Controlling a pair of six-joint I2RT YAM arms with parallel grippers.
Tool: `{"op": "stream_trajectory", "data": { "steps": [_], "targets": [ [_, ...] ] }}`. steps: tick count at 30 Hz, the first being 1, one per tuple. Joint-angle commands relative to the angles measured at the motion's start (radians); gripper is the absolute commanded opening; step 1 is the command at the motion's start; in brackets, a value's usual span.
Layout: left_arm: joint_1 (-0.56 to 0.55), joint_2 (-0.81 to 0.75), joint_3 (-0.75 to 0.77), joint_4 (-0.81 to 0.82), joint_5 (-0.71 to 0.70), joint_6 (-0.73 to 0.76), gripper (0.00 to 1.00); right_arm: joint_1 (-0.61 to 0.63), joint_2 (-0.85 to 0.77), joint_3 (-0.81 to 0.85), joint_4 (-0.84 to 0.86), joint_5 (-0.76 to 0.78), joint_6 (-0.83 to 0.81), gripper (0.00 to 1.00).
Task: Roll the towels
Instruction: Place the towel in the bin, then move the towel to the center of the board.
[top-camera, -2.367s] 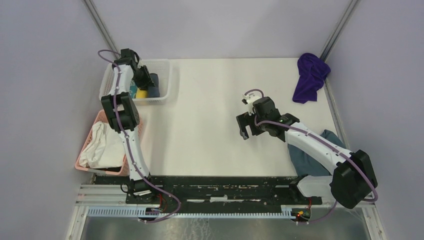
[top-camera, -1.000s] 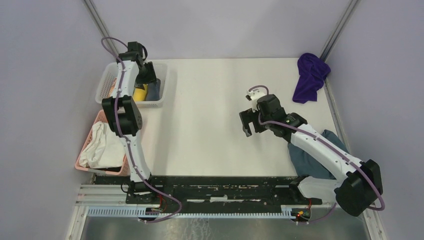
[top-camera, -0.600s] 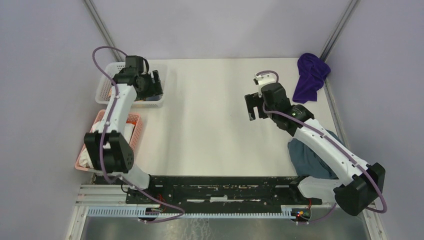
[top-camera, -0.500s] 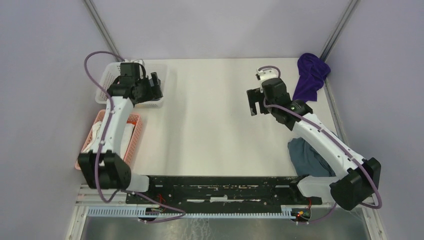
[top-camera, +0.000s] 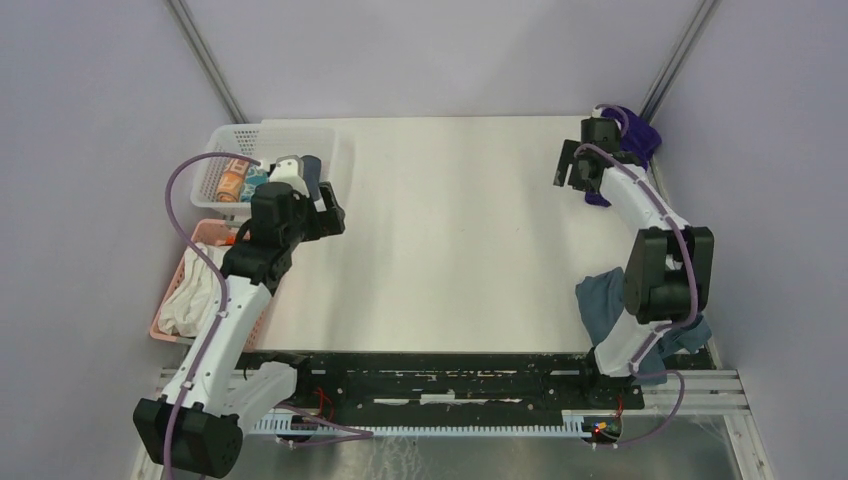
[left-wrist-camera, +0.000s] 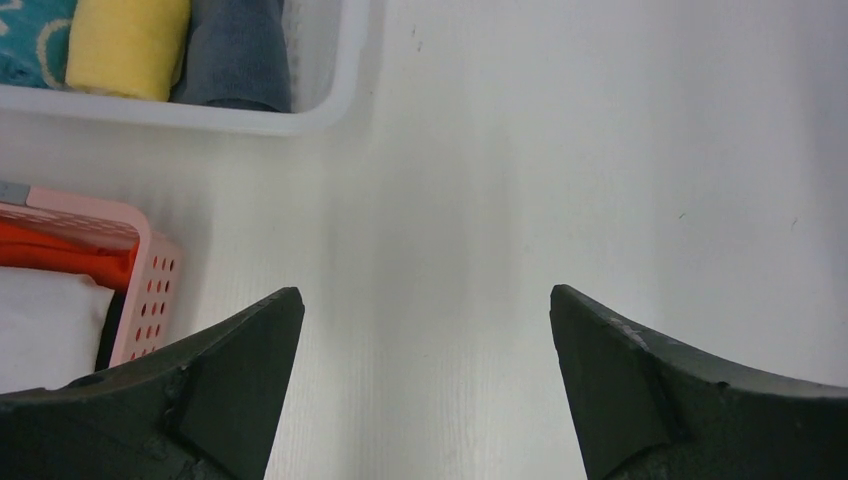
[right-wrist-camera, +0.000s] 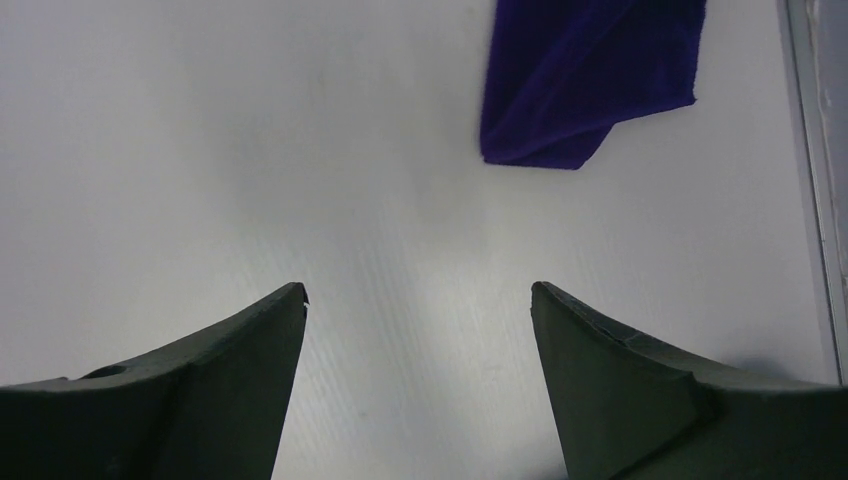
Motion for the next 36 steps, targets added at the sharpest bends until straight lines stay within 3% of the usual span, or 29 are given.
{"op": "stream_trajectory", "data": {
  "steps": [1,7,13,16,19,21,27,32,36],
  "targets": [
    [-0.018,-0.024,-0.048,0.105,-0.078,0.012,1.0,-0.099,0.125,0.132,0.067,-0.008,0.078,0.89],
    [-0.053,0.001,-0.046,0.093,-0.101,0.022,1.0,-0.188,0.359,0.281,0.061,-0.021,0.137,0.79],
    [-0.065,0.005,-0.045,0.09,-0.09,0.026,1.0,-0.21,0.497,0.392,-0.022,-0.047,0.157,0.58],
    [-0.069,0.003,-0.045,0.089,-0.086,0.027,1.0,-0.211,0.502,0.378,-0.036,-0.088,0.159,0.4],
    [-0.072,-0.002,-0.046,0.092,-0.069,0.028,1.0,-0.202,0.497,0.359,-0.071,-0.153,0.16,0.12],
    [-0.074,-0.006,-0.048,0.096,-0.057,0.027,1.0,-0.176,0.475,0.327,-0.084,-0.181,0.157,0.01],
    [-0.08,-0.012,-0.056,0.108,-0.017,0.025,1.0,-0.009,0.353,0.139,-0.041,-0.244,0.207,0.0],
    [-0.084,-0.018,-0.062,0.123,0.05,0.026,1.0,0.244,0.26,-0.019,0.038,-0.265,0.336,0.01],
    [-0.086,0.004,-0.047,0.112,0.115,0.017,0.99,0.471,0.211,-0.051,0.105,-0.307,0.418,0.08]
  ]
}}
